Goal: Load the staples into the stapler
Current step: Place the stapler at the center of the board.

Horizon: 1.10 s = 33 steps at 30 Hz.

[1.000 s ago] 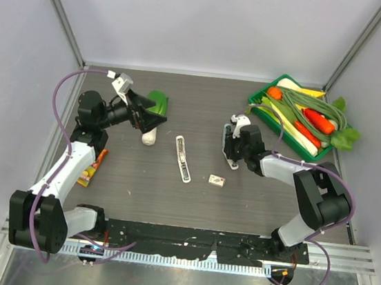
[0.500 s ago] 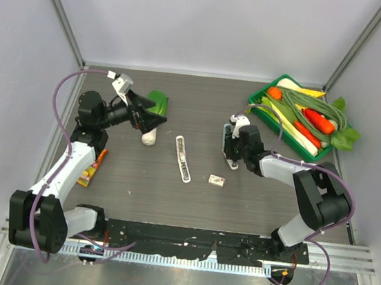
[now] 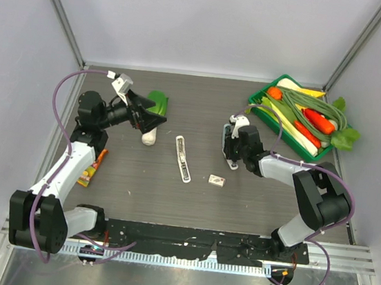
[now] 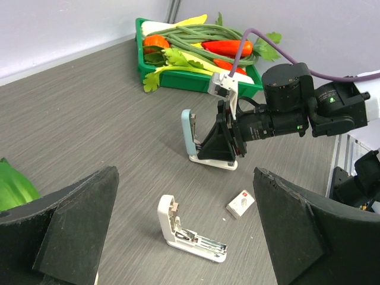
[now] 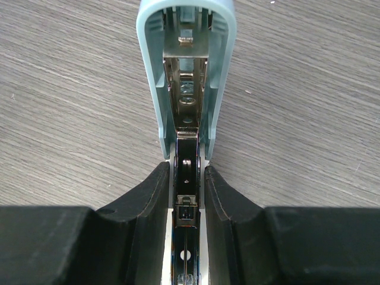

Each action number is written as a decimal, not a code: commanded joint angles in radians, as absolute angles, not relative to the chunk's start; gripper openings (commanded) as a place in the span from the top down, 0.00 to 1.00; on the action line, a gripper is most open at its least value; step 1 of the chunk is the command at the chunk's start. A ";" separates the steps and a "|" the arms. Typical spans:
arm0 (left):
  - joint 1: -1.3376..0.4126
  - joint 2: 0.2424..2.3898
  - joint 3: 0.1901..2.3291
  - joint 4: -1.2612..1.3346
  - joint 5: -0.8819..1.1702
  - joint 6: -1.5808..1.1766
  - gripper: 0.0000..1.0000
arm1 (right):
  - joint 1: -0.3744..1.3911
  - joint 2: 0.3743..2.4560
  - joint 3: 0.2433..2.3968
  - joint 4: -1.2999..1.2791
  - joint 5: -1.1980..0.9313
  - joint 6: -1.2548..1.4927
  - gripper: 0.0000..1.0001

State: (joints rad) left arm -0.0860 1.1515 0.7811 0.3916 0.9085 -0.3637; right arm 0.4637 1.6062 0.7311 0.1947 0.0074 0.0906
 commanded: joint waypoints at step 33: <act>-0.071 1.134 0.776 0.422 0.910 -0.347 0.00 | 0.489 1.571 0.750 0.164 0.025 0.100 0.65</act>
